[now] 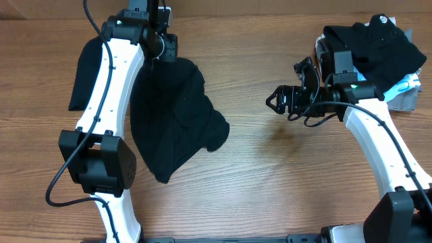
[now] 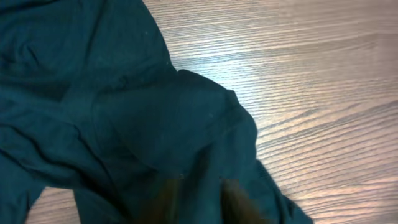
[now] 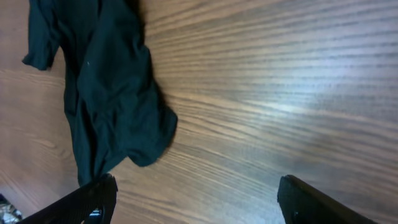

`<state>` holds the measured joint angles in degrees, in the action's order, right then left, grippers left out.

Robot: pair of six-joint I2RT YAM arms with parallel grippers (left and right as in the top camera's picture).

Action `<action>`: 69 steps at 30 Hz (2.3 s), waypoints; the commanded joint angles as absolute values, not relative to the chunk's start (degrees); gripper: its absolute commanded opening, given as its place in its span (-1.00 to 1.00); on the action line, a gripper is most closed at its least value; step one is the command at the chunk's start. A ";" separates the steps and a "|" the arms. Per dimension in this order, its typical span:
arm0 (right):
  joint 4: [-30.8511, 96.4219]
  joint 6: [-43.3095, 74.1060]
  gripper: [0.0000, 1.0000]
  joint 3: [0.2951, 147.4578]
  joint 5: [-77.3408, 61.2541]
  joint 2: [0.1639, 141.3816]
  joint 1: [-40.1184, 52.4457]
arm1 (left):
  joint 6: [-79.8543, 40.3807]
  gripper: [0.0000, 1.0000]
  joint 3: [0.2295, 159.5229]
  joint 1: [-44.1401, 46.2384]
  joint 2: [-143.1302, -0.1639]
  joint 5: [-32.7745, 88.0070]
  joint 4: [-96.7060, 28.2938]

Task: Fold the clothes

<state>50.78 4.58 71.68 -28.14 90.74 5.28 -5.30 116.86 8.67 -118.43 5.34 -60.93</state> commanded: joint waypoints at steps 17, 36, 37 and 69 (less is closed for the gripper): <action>44.73 10.57 0.73 60.77 -28.08 90.85 9.02 | 1.52 0.14 118.19 13.76 -135.96 9.98 -45.76; 42.50 10.55 0.73 60.71 -27.81 90.85 8.99 | -6.57 -0.92 121.75 13.91 -136.68 -2.39 -51.90; 42.50 10.55 0.74 60.71 -27.81 90.85 8.99 | -6.68 -0.92 123.39 13.91 -136.59 -3.29 -53.65; 36.25 18.98 0.54 60.69 -20.60 91.13 21.45 | -6.90 -0.92 158.43 12.78 -120.46 -5.52 -76.49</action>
